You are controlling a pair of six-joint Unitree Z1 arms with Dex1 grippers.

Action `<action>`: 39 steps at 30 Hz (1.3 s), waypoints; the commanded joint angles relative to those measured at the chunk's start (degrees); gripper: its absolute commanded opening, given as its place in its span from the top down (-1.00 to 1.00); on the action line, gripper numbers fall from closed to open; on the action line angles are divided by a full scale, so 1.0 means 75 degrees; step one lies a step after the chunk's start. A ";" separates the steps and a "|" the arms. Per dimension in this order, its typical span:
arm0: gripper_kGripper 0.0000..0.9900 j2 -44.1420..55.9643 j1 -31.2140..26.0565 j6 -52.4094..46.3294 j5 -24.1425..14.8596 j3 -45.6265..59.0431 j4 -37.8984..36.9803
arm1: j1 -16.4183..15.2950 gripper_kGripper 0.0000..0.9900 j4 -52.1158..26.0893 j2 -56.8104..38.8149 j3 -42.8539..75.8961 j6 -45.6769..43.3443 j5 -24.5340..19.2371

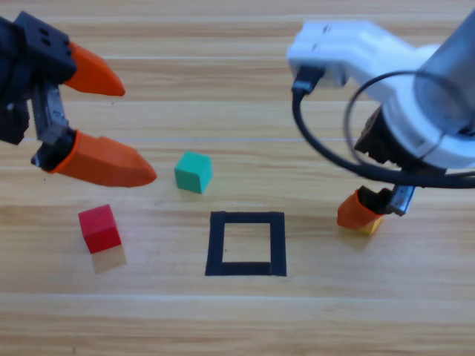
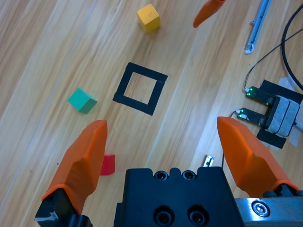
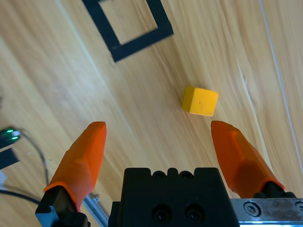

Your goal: Stack the blocks in the rectangular block: red at the bottom, yellow in the middle, green on top

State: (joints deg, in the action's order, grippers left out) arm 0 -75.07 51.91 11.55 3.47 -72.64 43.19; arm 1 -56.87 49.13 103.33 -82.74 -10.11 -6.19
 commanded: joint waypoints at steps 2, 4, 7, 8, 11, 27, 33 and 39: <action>-0.98 -0.0010 0.0169 -0.0357 -0.0357 0.0241 0.0007 | 0.1090 -1.00 0.0128 0.1071 -0.0148 0.0200 -0.0393; -0.94 0.0002 0.0169 -0.0696 -0.0615 0.0229 -0.0040 | 0.1243 -1.00 0.0175 0.1176 -0.0136 0.0165 -0.0346; -0.91 -0.0057 0.0169 -0.1435 -0.1271 0.0205 -0.0145 | 0.1442 -0.97 0.0187 0.1352 -0.0148 0.0106 -0.0335; -0.91 -0.0115 0.0169 -0.1763 -0.1588 0.0159 -0.0168 | 0.1512 -0.94 0.0187 0.1446 -0.0171 0.0106 -0.0335; -0.91 -0.0338 0.0169 -0.2888 -0.2478 0.0053 -0.0145 | 0.1559 -0.91 0.0187 0.1727 -0.0230 -0.0128 -0.0276; -0.93 -0.1979 -0.0898 -0.7001 -0.3099 -0.0334 0.0207 | 0.1629 -0.92 0.0679 0.2946 -0.1250 -0.0445 -0.0171; -0.98 -0.2916 -0.1320 -0.8068 -0.3076 -0.0650 0.1003 | 0.1676 -0.91 0.0679 0.3227 -0.1390 -0.0433 -0.0299; -0.99 -0.4861 -0.1741 -0.8560 -0.2514 -0.1611 0.2164 | 0.1817 -0.86 0.0703 0.3415 -0.1390 -0.0410 -0.0323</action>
State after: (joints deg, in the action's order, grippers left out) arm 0 -101.26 42.29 -51.18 -18.50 -82.52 56.66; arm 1 -45.76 53.28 125.29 -93.12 -13.31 -7.41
